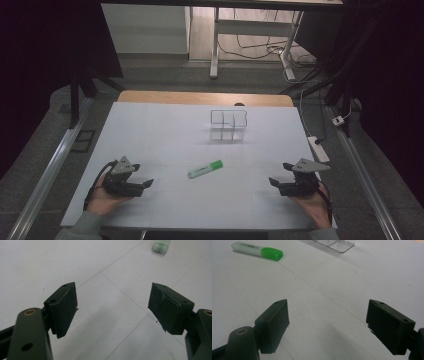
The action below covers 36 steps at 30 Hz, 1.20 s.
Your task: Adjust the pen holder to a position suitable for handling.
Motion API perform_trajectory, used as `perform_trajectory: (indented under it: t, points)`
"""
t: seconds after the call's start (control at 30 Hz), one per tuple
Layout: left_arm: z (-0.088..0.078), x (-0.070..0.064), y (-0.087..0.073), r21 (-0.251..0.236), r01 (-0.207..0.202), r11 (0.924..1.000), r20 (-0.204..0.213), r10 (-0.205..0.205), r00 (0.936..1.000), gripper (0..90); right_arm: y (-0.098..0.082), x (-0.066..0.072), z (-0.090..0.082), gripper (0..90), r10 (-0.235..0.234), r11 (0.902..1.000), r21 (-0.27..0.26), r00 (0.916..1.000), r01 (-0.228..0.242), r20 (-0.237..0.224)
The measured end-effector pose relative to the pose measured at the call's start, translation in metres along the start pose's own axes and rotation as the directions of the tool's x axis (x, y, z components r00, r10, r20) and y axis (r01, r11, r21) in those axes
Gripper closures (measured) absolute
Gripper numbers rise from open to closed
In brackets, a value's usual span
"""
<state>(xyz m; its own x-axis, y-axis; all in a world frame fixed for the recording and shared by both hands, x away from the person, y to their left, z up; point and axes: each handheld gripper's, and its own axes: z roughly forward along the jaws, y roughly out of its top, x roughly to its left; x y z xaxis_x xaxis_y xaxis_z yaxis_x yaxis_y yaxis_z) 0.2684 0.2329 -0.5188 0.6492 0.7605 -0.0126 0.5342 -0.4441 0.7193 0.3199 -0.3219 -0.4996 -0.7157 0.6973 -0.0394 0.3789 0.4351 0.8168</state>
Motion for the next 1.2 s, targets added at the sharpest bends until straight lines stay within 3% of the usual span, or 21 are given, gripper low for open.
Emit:
perform_trajectory:
  t: [0.17, 0.3, 0.4, 0.57, 0.87, 1.2]
  points:
    - [0.0, 0.003, -0.001, -0.001, 0.024, 0.9997, -0.01, -0.024, 0.9997, 23.3, 0.001, 0.0, 0.0, 19.1, 0.005, 1.0, -0.001, 0.9999, -0.005, -0.014]
    - [-0.001, 0.0, -0.002, 0.004, 0.001, 1.0, -0.02, -0.001, 0.9998, 23.4, 0.004, 0.002, 0.003, 19.2, 0.0, 1.0, -0.009, 1.0, 0.0, -0.008]
    - [0.0, -0.002, 0.002, -0.017, 0.001, 0.9999, 0.0, -0.001, 1.0, 23.4, 0.005, 0.005, 0.003, 19.3, -0.004, 0.9999, -0.01, 0.9999, 0.004, -0.01]
    - [0.005, -0.001, 0.005, -0.005, -0.027, 0.9996, 0.012, 0.027, 0.9996, 23.3, 0.005, 0.005, 0.006, 20.5, 0.002, 1.0, -0.004, 1.0, -0.002, -0.009]
    - [0.003, 0.004, 0.005, -0.022, 0.014, 0.9997, 0.025, -0.013, 0.9996, 23.2, 0.004, 0.005, 0.009, 22.0, 0.018, 0.9998, 0.002, 0.9993, -0.018, -0.034]
    - [0.003, 0.006, 0.003, -0.01, 0.025, 0.9996, 0.01, -0.024, 0.9997, 23.5, 0.024, 0.001, 0.01, 25.4, 0.042, 0.9987, -0.03, 0.999, -0.042, -0.017]
